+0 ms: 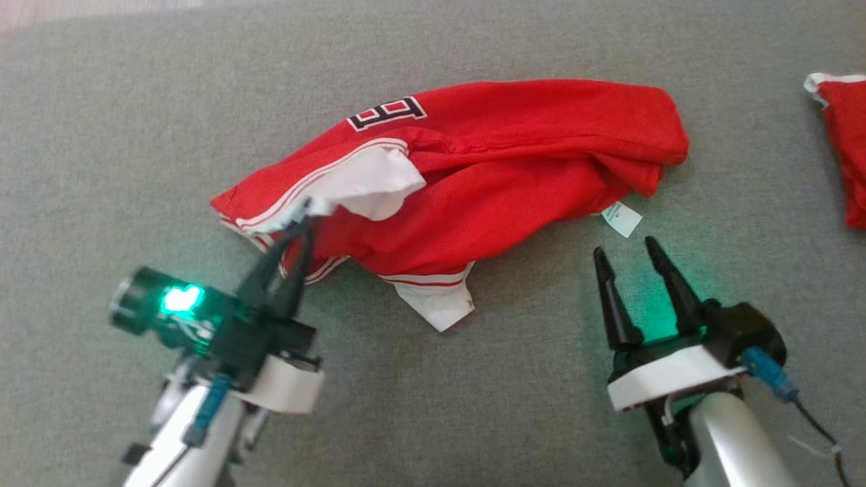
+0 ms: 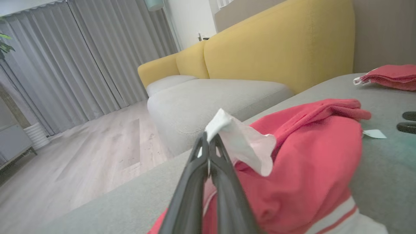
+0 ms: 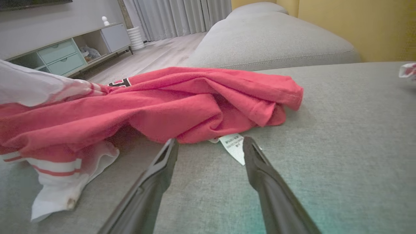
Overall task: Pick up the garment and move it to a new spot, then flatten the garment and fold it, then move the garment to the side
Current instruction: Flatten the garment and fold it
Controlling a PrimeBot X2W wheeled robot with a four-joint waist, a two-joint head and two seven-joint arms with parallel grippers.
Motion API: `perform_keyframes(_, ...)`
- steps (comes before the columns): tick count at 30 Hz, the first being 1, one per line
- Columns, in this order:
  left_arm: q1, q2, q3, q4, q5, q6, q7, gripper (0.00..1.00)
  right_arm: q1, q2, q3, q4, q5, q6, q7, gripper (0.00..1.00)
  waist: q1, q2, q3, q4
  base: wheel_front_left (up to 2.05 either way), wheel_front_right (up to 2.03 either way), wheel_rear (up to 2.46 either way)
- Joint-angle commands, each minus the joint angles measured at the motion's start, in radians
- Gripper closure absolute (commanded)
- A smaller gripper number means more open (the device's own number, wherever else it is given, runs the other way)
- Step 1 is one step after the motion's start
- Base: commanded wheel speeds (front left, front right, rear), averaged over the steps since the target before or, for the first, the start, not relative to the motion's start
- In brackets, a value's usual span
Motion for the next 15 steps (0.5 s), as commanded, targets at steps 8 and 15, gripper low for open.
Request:
perform_keyframes(8,-0.132,0.084,0.104,-0.058,-0.008,0.011,-0.015,1.00,-0.191,-0.036,-0.100,0.074,-0.007,-0.001,-0.003,0.00,0.0000,-0.0001,0.068,0.025,0.00,0.00,0.00)
perform_keyframes(15,-0.198,0.111,0.133,-0.044,-0.005,0.016,-0.022,1.00,-0.290,-0.054,-0.146,0.155,0.105,-0.001,-0.003,0.00,0.0000,-0.0001,0.104,0.049,0.00,0.00,0.00)
